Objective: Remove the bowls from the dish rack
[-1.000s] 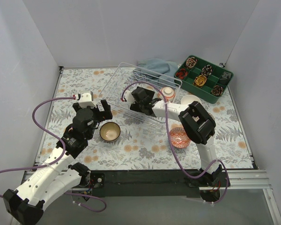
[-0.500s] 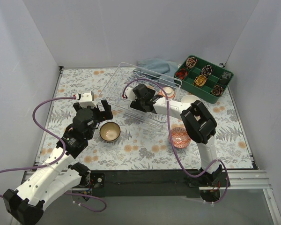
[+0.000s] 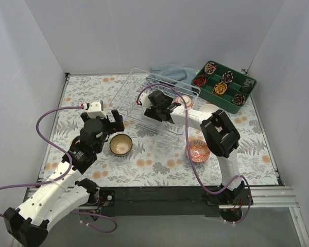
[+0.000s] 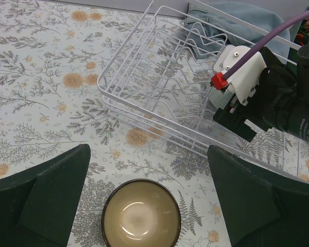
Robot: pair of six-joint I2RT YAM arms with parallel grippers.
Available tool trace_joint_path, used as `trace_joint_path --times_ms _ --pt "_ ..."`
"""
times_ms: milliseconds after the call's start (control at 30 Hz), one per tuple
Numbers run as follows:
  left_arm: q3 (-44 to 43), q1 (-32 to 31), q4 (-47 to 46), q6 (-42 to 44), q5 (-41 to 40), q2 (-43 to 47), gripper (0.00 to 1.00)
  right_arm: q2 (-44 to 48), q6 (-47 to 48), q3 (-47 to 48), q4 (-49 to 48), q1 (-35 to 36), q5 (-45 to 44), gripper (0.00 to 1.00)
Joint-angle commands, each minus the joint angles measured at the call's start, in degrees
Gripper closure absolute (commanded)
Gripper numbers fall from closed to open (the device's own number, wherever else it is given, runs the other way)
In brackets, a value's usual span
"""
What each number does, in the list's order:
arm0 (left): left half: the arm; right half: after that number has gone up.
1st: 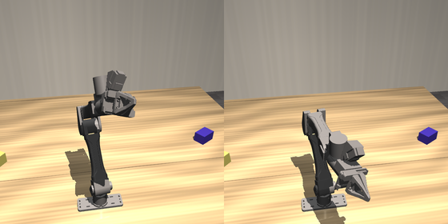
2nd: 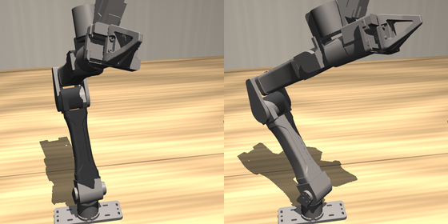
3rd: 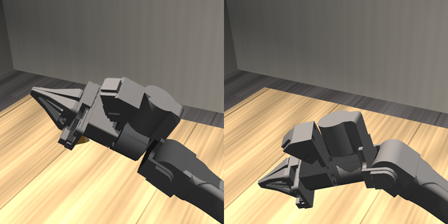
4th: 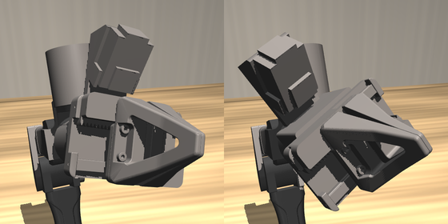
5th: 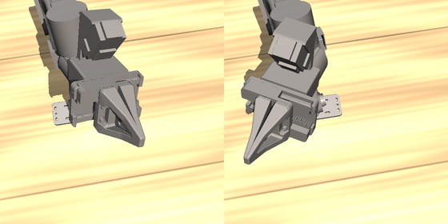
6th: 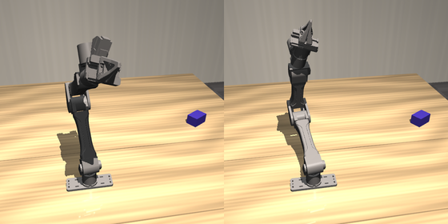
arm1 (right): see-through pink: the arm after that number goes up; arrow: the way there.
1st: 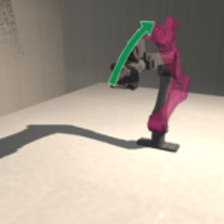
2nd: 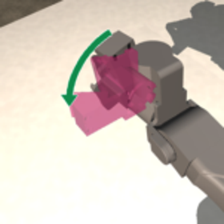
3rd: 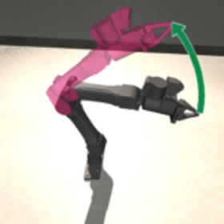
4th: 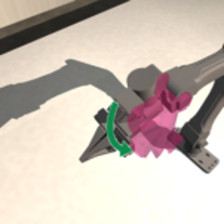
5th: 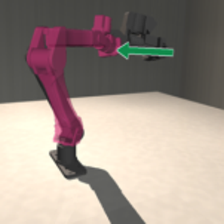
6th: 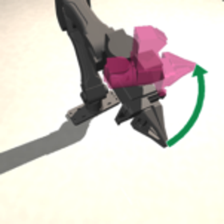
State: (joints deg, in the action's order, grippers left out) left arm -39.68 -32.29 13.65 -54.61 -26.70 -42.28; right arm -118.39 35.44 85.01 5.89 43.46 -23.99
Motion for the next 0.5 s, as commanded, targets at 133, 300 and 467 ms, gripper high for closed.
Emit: trace_joint_path --times_ms 133,300,467 --pt "0.92 0.48 -0.82 0.73 0.24 0.36 0.02 1.5 0.68 -0.2 0.09 -1.27 -2.64 0.09" --pt "1.01 0.48 -0.9 0.82 0.24 0.45 0.02 0.09 3.05 -2.39 -2.9 -1.28 -4.49 0.07" --pt "1.01 0.56 -0.82 0.82 0.33 0.36 0.02 -0.88 4.72 -4.41 -5.27 -1.36 -5.54 0.05"
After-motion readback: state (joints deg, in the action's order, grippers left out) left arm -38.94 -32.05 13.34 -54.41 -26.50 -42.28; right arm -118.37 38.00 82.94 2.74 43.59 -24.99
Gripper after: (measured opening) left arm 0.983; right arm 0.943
